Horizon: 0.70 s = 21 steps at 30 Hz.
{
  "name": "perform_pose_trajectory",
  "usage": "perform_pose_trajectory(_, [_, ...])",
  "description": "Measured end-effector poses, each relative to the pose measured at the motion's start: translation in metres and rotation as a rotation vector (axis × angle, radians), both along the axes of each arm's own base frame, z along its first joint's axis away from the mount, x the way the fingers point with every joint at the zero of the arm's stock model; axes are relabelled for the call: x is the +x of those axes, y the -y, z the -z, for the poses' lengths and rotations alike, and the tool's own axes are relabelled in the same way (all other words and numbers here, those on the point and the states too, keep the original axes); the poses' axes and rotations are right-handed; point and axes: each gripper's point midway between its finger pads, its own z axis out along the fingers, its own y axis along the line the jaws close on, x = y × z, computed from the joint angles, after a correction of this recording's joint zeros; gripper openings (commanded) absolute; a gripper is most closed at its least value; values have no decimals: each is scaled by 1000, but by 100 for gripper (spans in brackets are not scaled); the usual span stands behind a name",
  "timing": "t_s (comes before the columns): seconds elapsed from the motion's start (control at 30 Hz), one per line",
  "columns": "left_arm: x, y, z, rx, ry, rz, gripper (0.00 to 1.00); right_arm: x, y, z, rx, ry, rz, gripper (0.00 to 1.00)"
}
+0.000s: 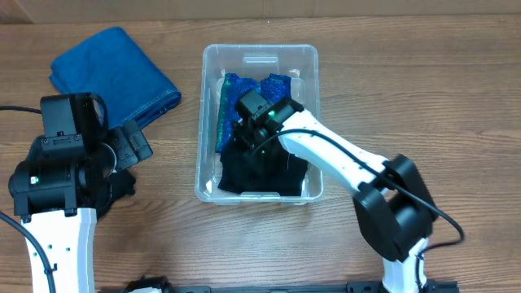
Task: Pack container
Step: 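Lay the second black cloth into the bin and press it flat, then raise the right gripper aside and grasp the left black cloth with left gripper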
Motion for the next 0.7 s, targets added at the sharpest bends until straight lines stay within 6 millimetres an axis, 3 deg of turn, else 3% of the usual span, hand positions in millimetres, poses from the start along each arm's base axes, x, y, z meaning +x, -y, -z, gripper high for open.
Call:
perform_pose_trajectory(0.07, [0,0,0,0,-2,0,100,17,3,-36,17,120,28,99])
perform_pose_trajectory(0.17, [0,0,0,0,-2,0,100,39,19,-130,139,340,106,100])
perform_pose_trajectory(0.23, [0,0,0,0,-2,0,100,47,52,-190,207,464,195,100])
perform_pose_trajectory(0.3, [0,0,0,0,-2,0,100,52,81,-216,225,511,282,100])
perform_pose_trajectory(0.33, [0,0,0,0,-2,0,100,53,101,-224,222,518,338,100])
perform_pose_trajectory(0.37, [-1,-1,0,1,-2,-5,100,58,140,-223,187,502,463,100])
perform_pose_trajectory(0.47, [-3,-14,0,-1,-1,-51,100,69,182,-204,138,445,615,100])
perform_pose_trajectory(0.6, [-20,-75,0,-22,15,-287,100,76,236,-182,135,353,794,100])
perform_pose_trajectory(0.7, [-41,-131,11,-87,19,-515,100,78,254,-182,175,331,857,100])
